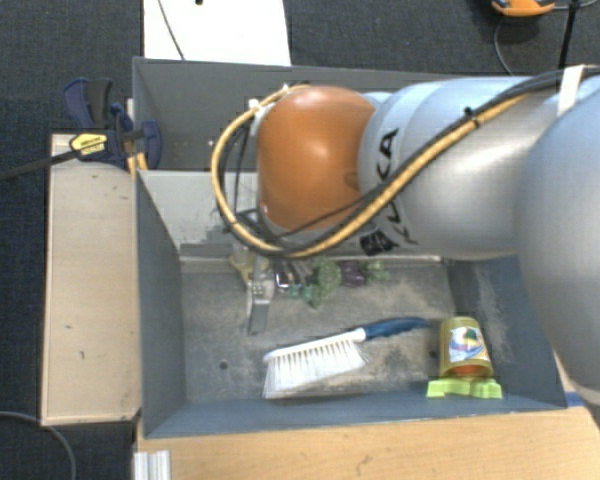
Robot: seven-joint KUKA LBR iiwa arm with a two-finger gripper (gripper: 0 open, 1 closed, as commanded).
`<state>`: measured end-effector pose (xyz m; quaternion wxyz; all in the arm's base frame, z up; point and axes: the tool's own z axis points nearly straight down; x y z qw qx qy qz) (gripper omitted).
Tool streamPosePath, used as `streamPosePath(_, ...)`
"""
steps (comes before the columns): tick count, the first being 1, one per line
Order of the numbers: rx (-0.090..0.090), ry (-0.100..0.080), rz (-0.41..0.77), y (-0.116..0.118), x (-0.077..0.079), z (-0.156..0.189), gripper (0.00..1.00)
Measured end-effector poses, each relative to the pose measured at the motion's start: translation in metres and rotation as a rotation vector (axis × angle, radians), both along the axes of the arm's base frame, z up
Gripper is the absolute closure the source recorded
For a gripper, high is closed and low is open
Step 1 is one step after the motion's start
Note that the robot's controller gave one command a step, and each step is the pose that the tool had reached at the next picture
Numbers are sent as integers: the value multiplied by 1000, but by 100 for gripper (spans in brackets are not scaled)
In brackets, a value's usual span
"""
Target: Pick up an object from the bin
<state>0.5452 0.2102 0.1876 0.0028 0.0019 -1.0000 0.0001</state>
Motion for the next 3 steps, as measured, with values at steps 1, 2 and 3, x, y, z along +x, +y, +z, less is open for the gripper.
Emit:
streamPosePath(1,2,-8,-5,-1,2,5,0)
streamPosePath(2,1,-5,135,-9,-23,15,0)
streamPosePath(3,5,-7,357,-52,-11,26,0)
